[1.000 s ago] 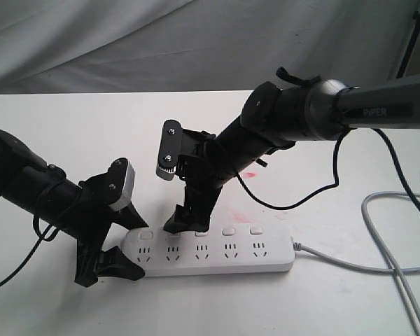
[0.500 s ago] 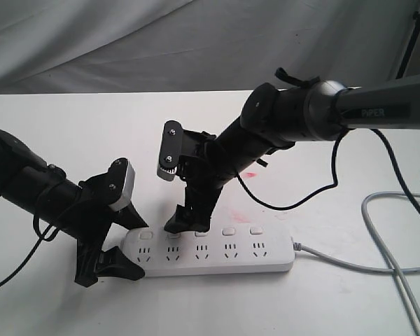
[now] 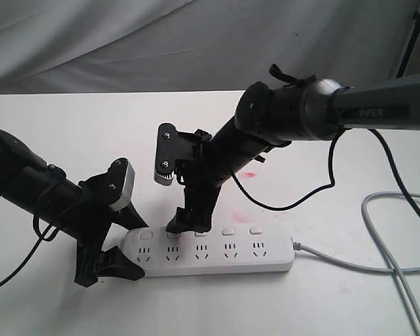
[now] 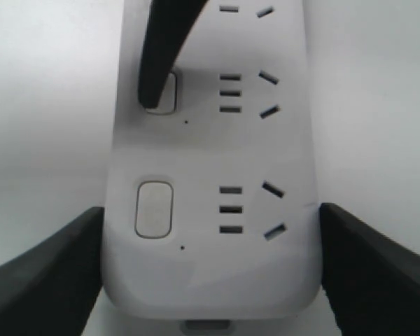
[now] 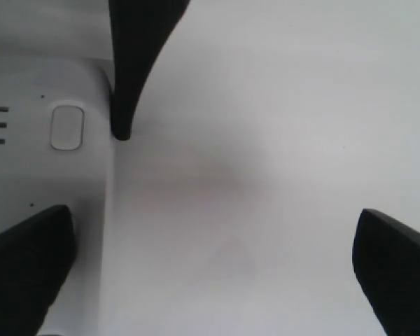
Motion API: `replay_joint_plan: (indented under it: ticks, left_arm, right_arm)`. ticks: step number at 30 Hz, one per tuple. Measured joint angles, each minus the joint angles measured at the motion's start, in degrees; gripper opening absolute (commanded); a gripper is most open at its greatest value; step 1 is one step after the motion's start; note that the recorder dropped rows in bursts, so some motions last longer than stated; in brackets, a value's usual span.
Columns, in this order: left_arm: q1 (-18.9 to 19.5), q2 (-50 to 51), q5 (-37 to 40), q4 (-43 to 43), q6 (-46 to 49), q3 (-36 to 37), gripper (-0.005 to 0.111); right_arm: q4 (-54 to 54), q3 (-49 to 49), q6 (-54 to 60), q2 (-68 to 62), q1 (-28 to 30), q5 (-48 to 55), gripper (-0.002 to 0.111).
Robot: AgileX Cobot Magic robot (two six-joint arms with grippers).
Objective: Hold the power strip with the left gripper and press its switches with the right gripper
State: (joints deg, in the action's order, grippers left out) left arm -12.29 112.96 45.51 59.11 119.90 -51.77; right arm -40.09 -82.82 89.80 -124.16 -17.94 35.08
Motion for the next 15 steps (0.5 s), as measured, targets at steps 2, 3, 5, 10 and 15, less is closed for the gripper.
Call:
replay_joint_plan:
  ticks: [2, 3, 5, 10, 15]
  left_arm:
    - [0.0, 0.0, 0.0, 0.0, 0.0, 0.0, 0.0]
    - [0.0, 0.0, 0.0, 0.0, 0.0, 0.0, 0.0]
    - [0.0, 0.0, 0.0, 0.0, 0.0, 0.0, 0.0]
    - [0.0, 0.0, 0.0, 0.0, 0.0, 0.0, 0.0]
    - [0.0, 0.0, 0.0, 0.0, 0.0, 0.0, 0.0]
  right_arm:
    - [0.08, 0.0, -0.22, 0.09, 0.0, -0.1, 0.105]
    - [0.25, 0.0, -0.37, 0.09, 0.0, -0.1, 0.105]
    - [0.38, -0.03, -0.75, 0.09, 0.0, -0.1, 0.105]
    - [0.52, -0.18, -1.18, -0.39, 0.0, -0.1, 0.105]
    - [0.52, -0.18, -1.28, -0.39, 0.0, -0.1, 0.105]
